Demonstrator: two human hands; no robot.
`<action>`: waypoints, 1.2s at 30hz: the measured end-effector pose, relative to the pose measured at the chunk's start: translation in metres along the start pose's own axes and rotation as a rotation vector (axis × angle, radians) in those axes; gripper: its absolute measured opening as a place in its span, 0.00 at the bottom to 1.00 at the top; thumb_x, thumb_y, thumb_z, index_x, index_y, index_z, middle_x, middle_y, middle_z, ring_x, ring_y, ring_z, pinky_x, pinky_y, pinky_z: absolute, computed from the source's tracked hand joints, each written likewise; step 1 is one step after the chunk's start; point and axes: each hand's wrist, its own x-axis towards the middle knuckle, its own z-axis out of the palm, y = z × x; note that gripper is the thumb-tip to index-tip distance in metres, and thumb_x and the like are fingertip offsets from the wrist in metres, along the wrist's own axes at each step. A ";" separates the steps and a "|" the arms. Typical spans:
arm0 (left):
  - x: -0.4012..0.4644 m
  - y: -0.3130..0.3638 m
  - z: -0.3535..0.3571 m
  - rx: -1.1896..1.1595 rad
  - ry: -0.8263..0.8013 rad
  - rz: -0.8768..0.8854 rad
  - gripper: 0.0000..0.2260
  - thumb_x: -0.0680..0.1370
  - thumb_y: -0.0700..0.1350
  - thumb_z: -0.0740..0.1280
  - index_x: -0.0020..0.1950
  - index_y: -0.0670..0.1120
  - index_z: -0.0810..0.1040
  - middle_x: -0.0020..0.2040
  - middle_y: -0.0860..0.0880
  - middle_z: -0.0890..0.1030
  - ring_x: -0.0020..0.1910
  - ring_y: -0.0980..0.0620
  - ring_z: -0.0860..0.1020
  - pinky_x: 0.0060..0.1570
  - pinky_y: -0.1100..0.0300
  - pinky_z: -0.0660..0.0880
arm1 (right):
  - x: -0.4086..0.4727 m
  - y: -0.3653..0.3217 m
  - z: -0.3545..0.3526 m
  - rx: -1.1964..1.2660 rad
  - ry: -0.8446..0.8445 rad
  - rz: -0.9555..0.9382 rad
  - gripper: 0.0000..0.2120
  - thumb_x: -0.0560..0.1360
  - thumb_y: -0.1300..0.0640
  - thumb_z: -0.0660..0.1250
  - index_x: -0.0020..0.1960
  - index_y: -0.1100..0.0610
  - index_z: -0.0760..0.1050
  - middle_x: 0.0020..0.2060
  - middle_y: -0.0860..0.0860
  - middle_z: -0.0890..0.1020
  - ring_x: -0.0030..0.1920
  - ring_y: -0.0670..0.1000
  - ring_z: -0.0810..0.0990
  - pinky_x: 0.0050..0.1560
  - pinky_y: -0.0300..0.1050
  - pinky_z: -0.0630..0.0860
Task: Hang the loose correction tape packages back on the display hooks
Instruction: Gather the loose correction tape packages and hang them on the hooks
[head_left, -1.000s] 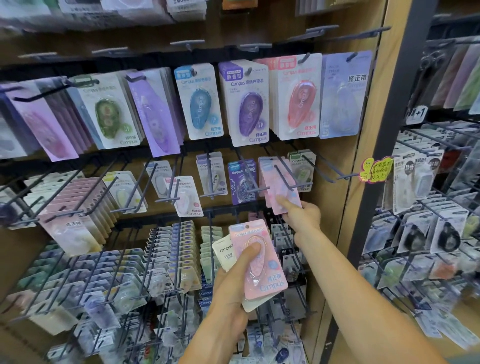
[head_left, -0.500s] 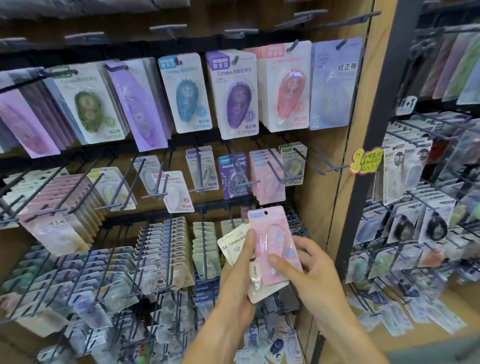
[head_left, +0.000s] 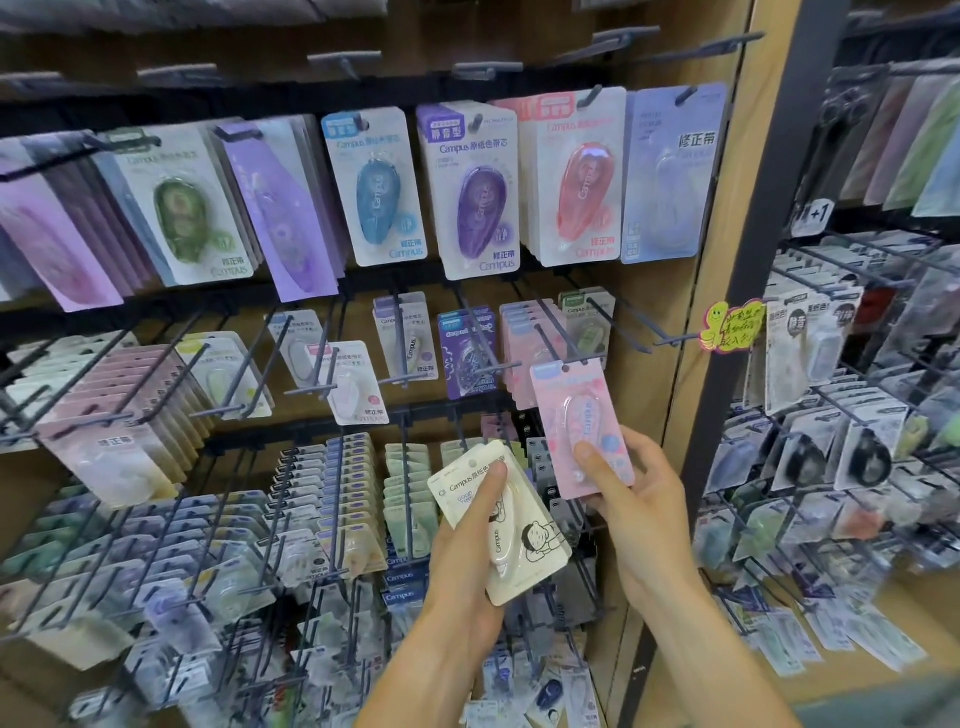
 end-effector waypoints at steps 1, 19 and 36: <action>0.000 0.000 0.000 0.003 -0.004 0.000 0.24 0.71 0.56 0.79 0.64 0.49 0.85 0.58 0.41 0.87 0.57 0.38 0.86 0.60 0.35 0.81 | 0.000 0.000 0.002 0.003 0.008 0.007 0.17 0.76 0.55 0.76 0.63 0.50 0.78 0.56 0.48 0.86 0.57 0.52 0.85 0.61 0.58 0.81; -0.012 0.012 -0.027 -0.007 0.023 0.046 0.27 0.69 0.52 0.81 0.66 0.46 0.83 0.54 0.41 0.88 0.52 0.40 0.87 0.54 0.41 0.84 | -0.063 -0.012 0.035 -0.334 -0.296 0.043 0.26 0.63 0.42 0.81 0.58 0.44 0.79 0.50 0.42 0.82 0.46 0.40 0.81 0.44 0.36 0.76; -0.052 0.048 -0.135 -0.090 0.132 0.213 0.17 0.83 0.51 0.68 0.70 0.48 0.78 0.62 0.43 0.86 0.59 0.40 0.85 0.46 0.48 0.84 | -0.095 0.023 0.112 0.022 -0.381 0.391 0.15 0.75 0.58 0.75 0.60 0.54 0.79 0.52 0.50 0.88 0.52 0.52 0.87 0.57 0.55 0.80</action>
